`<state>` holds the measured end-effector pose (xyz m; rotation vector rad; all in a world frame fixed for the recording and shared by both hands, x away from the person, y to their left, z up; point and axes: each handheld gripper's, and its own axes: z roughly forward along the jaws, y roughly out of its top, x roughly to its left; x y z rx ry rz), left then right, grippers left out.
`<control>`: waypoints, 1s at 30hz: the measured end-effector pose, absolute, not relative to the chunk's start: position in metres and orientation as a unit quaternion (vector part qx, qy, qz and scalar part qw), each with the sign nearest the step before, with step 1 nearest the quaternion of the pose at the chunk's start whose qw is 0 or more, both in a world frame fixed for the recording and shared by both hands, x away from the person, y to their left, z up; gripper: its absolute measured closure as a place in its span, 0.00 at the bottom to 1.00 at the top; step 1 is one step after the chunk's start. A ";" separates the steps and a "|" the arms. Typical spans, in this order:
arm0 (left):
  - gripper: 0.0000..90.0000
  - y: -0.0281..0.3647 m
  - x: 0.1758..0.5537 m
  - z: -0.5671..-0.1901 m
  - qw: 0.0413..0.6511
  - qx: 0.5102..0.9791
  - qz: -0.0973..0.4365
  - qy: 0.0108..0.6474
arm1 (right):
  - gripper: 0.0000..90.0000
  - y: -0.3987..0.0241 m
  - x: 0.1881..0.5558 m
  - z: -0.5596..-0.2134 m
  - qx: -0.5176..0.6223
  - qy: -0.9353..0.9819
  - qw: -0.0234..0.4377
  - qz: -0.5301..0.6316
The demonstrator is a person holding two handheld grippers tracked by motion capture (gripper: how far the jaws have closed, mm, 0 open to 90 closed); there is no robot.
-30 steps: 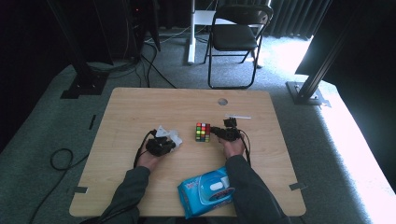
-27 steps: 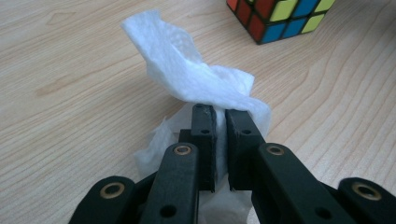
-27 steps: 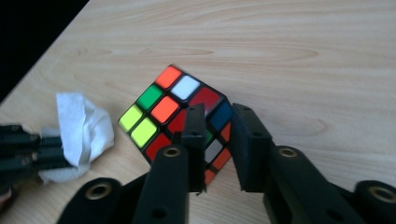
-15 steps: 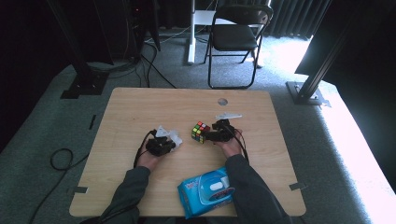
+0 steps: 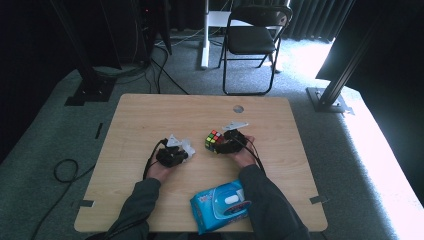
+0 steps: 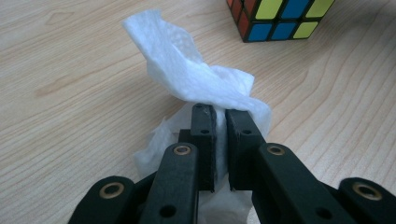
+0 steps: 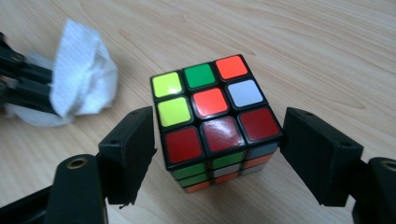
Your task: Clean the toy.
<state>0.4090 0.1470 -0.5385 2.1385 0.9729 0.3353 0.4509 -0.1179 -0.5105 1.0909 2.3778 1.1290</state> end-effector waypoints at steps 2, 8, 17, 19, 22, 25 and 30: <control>0.92 0.147 0.409 -0.538 0.375 0.835 0.131 0.380 | 0.30 -0.116 0.451 -0.512 0.372 0.833 0.151 0.382; 0.92 0.147 0.409 -0.538 0.375 0.836 0.131 0.380 | 0.31 -0.111 0.453 -0.519 0.365 0.842 0.153 0.365; 0.92 0.147 0.409 -0.538 0.375 0.835 0.132 0.380 | 0.38 -0.110 0.451 -0.524 0.362 0.845 0.154 0.363; 0.92 0.147 0.409 -0.538 0.375 0.835 0.133 0.380 | 0.38 -0.110 0.451 -0.524 0.363 0.844 0.154 0.363; 0.92 0.147 0.409 -0.538 0.375 0.835 0.134 0.380 | 0.38 -0.110 0.451 -0.524 0.363 0.844 0.158 0.363; 0.94 0.147 0.408 -0.537 0.378 0.835 0.134 0.376 | 0.38 -0.109 0.450 -0.522 0.363 0.843 0.168 0.360; 0.95 0.146 0.407 -0.529 0.392 0.828 0.143 0.373 | 0.38 -0.109 0.449 -0.516 0.360 0.841 0.167 0.369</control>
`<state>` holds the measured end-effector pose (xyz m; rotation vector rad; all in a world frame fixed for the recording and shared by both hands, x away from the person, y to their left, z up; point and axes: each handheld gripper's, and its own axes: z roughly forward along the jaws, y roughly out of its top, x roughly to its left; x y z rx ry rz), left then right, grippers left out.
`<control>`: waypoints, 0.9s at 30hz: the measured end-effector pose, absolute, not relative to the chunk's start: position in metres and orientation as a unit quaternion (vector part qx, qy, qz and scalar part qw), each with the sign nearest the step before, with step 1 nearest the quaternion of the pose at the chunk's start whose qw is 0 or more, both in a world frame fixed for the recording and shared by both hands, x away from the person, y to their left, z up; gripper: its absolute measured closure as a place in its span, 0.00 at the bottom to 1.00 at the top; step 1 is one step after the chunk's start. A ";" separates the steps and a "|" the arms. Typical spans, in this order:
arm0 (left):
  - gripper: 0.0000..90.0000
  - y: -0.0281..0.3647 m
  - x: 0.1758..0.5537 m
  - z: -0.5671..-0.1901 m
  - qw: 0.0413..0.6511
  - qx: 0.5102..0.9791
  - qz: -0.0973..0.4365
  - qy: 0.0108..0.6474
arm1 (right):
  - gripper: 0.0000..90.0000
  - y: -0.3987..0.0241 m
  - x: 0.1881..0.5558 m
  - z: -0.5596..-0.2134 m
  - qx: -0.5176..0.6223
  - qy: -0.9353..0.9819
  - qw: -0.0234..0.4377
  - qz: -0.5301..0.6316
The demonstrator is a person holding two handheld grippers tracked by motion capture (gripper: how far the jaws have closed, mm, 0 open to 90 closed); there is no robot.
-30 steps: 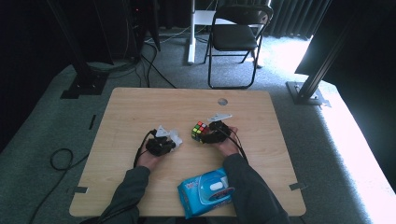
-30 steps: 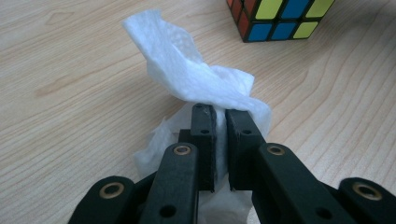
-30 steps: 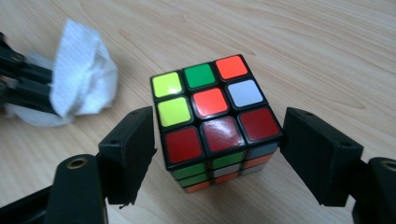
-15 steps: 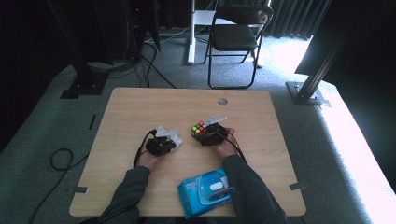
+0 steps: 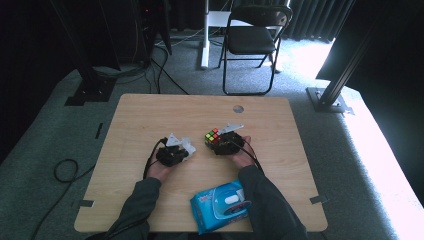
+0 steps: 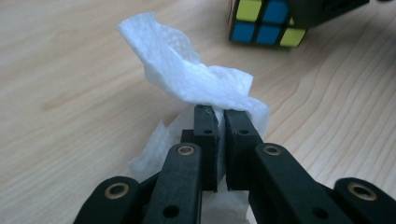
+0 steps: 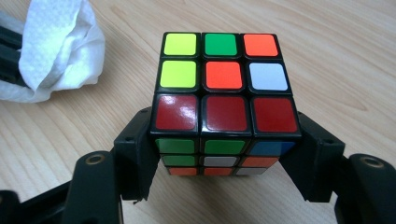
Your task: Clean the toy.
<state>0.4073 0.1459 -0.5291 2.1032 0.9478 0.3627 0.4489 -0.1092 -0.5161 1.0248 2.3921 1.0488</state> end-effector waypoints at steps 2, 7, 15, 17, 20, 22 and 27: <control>0.95 0.146 0.407 -0.526 0.394 0.828 0.146 0.371 | 0.38 -0.108 0.448 -0.513 0.358 0.840 0.164 0.372; 0.96 0.144 0.405 -0.519 0.399 0.828 0.151 0.363 | 0.38 -0.101 0.448 -0.507 0.352 0.843 0.163 0.372; 0.96 0.144 0.405 -0.508 0.414 0.822 0.157 0.359 | 0.38 -0.089 0.443 -0.506 0.337 0.849 0.149 0.378; 0.96 0.143 0.405 -0.504 0.419 0.819 0.159 0.358 | 0.38 -0.087 0.441 -0.507 0.331 0.851 0.145 0.380; 0.96 0.142 0.405 -0.499 0.423 0.818 0.163 0.355 | 0.38 -0.088 0.441 -0.507 0.331 0.849 0.142 0.386; 0.96 0.141 0.406 -0.496 0.426 0.816 0.165 0.354 | 0.38 -0.088 0.441 -0.507 0.331 0.849 0.142 0.387; 0.95 0.136 0.409 -0.490 0.429 0.816 0.165 0.351 | 0.38 -0.087 0.438 -0.507 0.318 0.850 0.148 0.392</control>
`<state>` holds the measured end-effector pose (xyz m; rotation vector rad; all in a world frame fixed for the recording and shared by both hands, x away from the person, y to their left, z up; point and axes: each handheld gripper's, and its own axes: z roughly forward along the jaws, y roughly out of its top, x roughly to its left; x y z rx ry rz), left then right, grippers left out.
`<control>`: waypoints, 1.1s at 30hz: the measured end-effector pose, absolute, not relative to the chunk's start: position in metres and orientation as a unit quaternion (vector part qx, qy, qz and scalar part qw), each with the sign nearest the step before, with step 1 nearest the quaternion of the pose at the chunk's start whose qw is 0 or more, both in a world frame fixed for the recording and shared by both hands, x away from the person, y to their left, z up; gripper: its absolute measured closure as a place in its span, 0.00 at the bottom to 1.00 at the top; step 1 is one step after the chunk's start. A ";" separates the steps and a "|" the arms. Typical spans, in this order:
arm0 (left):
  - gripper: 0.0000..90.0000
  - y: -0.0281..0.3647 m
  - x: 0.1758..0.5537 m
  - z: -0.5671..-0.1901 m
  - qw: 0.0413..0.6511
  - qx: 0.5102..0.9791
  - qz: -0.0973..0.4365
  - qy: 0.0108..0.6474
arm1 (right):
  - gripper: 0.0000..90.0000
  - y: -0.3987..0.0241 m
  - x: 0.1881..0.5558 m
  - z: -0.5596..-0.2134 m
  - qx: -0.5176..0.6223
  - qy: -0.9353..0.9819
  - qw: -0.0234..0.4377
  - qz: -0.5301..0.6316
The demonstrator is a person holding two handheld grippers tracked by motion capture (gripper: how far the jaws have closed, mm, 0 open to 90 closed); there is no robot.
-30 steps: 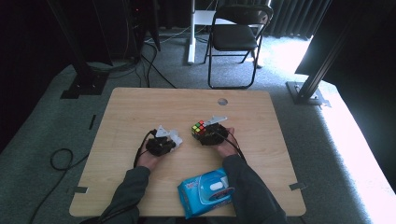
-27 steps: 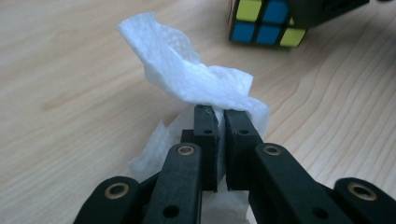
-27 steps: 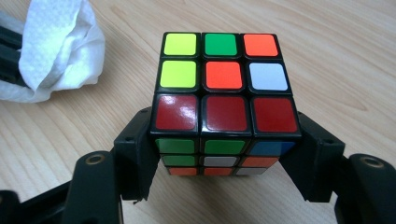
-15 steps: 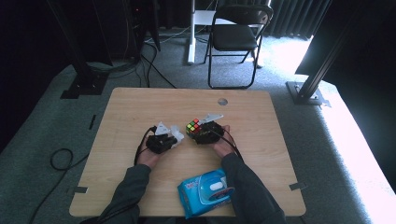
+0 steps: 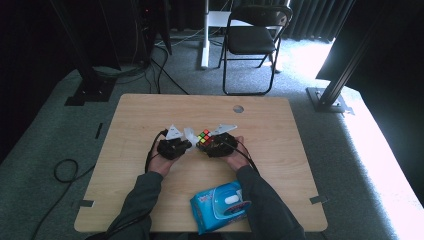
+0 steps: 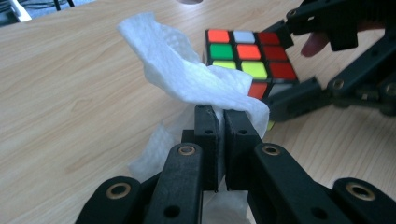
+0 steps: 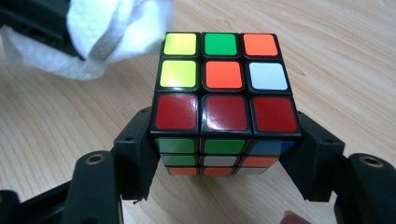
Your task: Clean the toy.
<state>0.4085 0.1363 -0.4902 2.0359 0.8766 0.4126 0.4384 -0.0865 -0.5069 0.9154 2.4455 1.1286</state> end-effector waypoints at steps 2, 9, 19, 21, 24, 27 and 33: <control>0.95 0.135 0.409 -0.489 0.430 0.816 0.165 0.351 | 0.38 -0.085 0.438 -0.508 0.315 0.852 0.153 0.388; 0.95 0.130 0.413 -0.483 0.433 0.814 0.169 0.349 | 0.38 -0.083 0.435 -0.509 0.306 0.856 0.157 0.387; 0.95 0.120 0.423 -0.479 0.429 0.816 0.174 0.347 | 0.38 -0.078 0.431 -0.509 0.283 0.863 0.165 0.384; 0.95 0.120 0.425 -0.479 0.428 0.814 0.176 0.351 | 0.38 -0.079 0.431 -0.509 0.280 0.863 0.163 0.388; 0.95 0.119 0.426 -0.478 0.421 0.815 0.184 0.352 | 0.38 -0.077 0.430 -0.509 0.272 0.865 0.164 0.388; 0.95 0.117 0.426 -0.478 0.419 0.816 0.188 0.350 | 0.38 -0.076 0.429 -0.509 0.272 0.866 0.164 0.386; 0.95 0.113 0.424 -0.479 0.420 0.818 0.189 0.345 | 0.38 -0.077 0.430 -0.509 0.274 0.865 0.167 0.386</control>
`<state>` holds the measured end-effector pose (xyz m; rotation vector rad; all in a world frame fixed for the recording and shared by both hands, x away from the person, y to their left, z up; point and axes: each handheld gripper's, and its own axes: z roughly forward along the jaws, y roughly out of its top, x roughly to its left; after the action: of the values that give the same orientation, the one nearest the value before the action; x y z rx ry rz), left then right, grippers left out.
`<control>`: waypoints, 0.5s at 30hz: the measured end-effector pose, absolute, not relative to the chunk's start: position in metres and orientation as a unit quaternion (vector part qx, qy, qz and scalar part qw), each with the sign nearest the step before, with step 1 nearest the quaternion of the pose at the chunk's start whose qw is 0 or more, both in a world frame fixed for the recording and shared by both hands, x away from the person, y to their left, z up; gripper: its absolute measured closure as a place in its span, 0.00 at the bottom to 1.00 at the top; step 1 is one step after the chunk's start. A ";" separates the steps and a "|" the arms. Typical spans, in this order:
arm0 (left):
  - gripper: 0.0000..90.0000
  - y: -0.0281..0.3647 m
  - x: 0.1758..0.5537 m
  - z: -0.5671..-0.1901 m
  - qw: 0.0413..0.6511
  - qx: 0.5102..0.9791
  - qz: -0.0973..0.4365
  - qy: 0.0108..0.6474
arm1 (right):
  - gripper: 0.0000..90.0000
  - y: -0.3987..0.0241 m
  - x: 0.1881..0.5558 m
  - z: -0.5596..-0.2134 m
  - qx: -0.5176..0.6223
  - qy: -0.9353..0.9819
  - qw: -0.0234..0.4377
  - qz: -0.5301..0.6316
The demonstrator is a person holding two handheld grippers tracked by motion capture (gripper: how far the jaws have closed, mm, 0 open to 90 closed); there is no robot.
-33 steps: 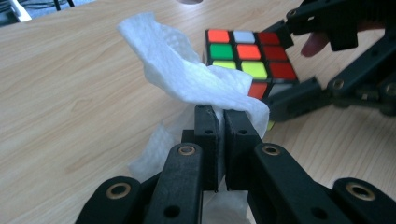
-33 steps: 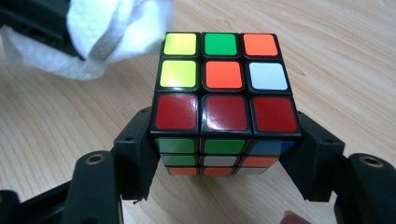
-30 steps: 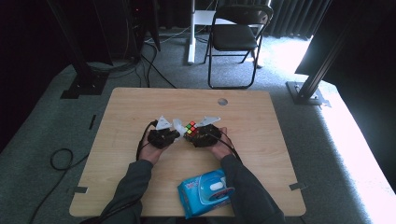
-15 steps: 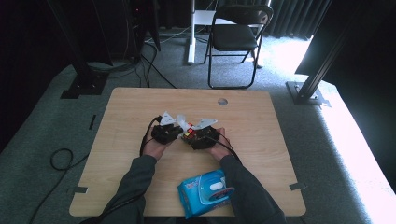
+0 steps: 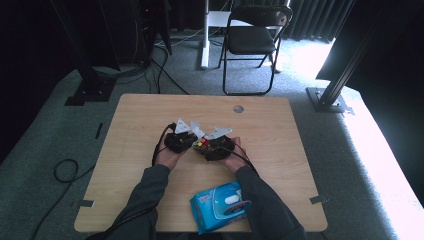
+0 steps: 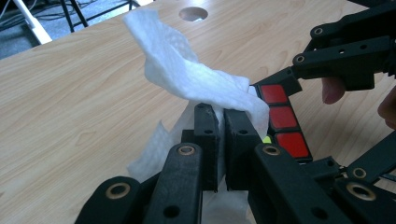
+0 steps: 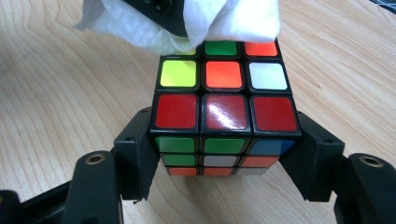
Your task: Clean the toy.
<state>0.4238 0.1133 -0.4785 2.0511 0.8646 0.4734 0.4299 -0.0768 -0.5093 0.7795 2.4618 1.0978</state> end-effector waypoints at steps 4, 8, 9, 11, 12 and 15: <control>0.95 0.111 0.423 -0.479 0.420 0.820 0.186 0.342 | 0.38 -0.077 0.430 -0.510 0.275 0.866 0.167 0.384; 0.95 0.109 0.422 -0.480 0.424 0.821 0.179 0.339 | 0.38 -0.077 0.430 -0.510 0.275 0.866 0.167 0.382; 0.95 0.108 0.422 -0.480 0.425 0.821 0.178 0.338 | 0.38 -0.077 0.430 -0.510 0.276 0.866 0.167 0.382; 0.95 0.107 0.421 -0.481 0.427 0.820 0.175 0.338 | 0.38 -0.077 0.430 -0.510 0.276 0.866 0.168 0.381; 0.95 0.107 0.421 -0.481 0.428 0.821 0.174 0.337 | 0.38 -0.077 0.430 -0.510 0.276 0.866 0.169 0.381; 0.95 0.105 0.420 -0.481 0.431 0.822 0.167 0.333 | 0.38 -0.077 0.430 -0.510 0.276 0.866 0.170 0.380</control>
<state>0.4196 0.1047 -0.4808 2.0491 0.8313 0.4168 0.4300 -0.0766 -0.5100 0.7843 2.4613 1.0804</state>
